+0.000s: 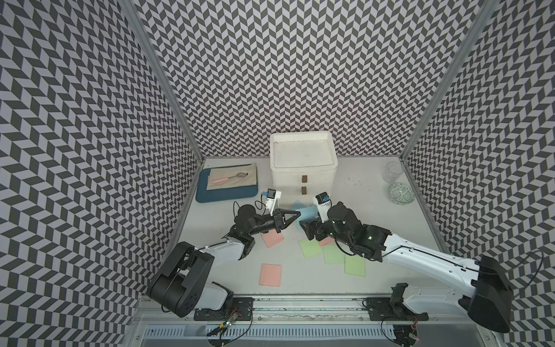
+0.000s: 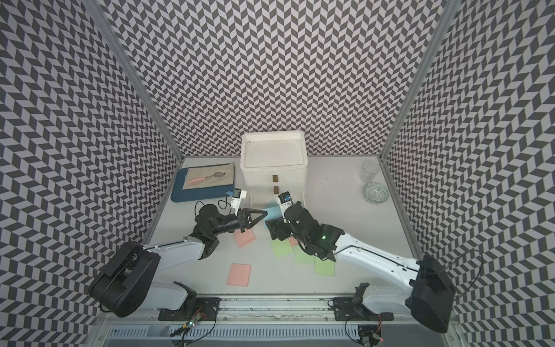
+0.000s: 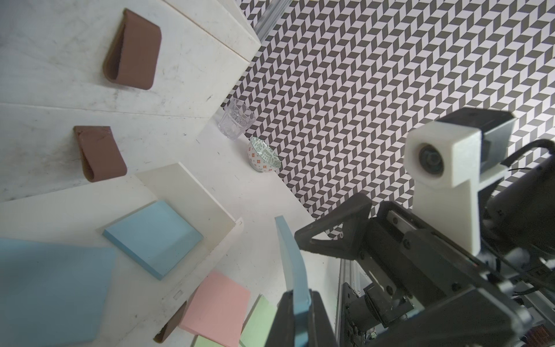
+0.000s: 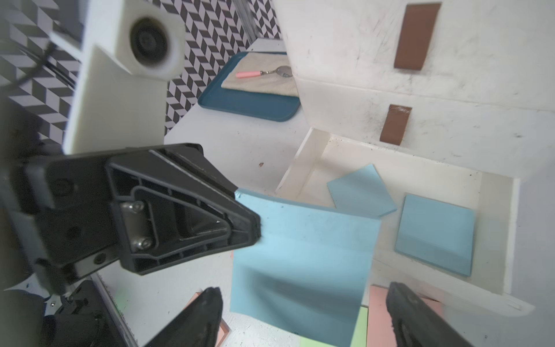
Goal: Please put the sticky notes in the drawer by color
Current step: Place the sticky notes in the drawer.
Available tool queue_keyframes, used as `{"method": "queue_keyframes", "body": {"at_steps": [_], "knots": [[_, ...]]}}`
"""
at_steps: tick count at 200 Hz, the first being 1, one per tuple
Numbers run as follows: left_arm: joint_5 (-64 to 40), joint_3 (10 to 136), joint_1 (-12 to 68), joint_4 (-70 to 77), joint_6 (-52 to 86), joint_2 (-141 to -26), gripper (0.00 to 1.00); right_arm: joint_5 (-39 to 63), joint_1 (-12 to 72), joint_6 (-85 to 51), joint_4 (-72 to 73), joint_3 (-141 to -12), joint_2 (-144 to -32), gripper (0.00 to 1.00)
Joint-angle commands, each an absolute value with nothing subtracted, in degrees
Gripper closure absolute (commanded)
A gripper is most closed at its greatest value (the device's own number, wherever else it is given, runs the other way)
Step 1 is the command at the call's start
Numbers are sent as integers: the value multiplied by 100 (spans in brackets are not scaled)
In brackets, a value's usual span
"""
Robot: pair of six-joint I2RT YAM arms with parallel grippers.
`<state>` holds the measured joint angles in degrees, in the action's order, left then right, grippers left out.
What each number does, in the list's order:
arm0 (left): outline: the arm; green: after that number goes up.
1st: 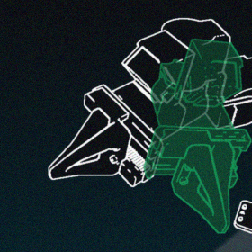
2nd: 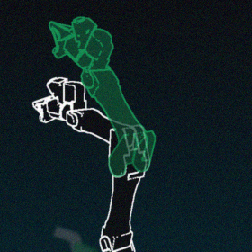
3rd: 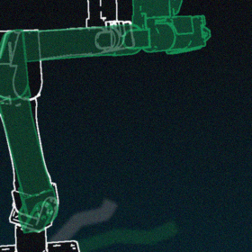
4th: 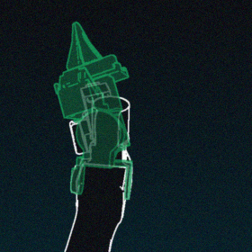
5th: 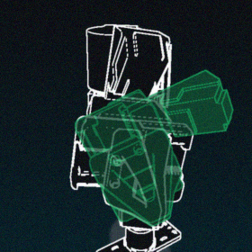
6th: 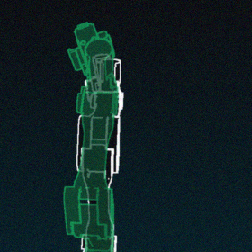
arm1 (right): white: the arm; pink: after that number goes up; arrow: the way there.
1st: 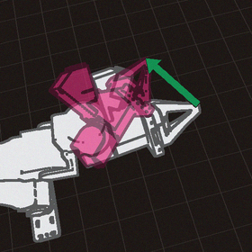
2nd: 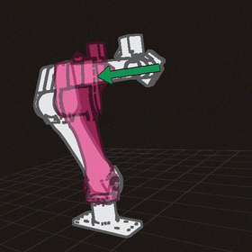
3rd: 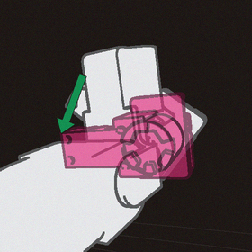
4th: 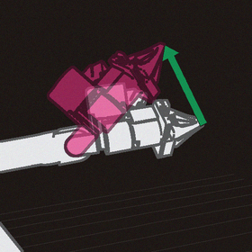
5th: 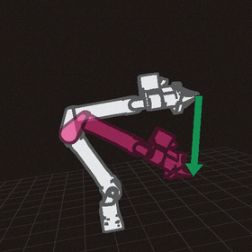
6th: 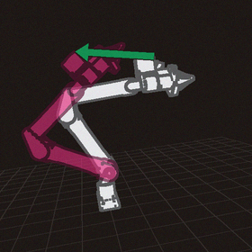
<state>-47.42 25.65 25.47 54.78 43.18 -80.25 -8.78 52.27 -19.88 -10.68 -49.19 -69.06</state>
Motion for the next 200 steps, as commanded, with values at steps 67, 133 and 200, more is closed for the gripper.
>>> {"method": "queue_keyframes", "body": {"at_steps": [67, 133, 200], "knots": [[-4587, 2381, 2273, 6787, 5838, -8072, 97, 3603, 3323, -2704, 219, -4182, -6200, 9], [-4387, 2432, 2303, 7209, 7127, -7921, 98, 5130, 2729, -3291, 1369, -3766, -6504, 17], [-4218, 2789, 2617, 6366, 6947, -7612, 98, 6046, 2727, -4057, 2640, -3818, -7008, 32]]}}
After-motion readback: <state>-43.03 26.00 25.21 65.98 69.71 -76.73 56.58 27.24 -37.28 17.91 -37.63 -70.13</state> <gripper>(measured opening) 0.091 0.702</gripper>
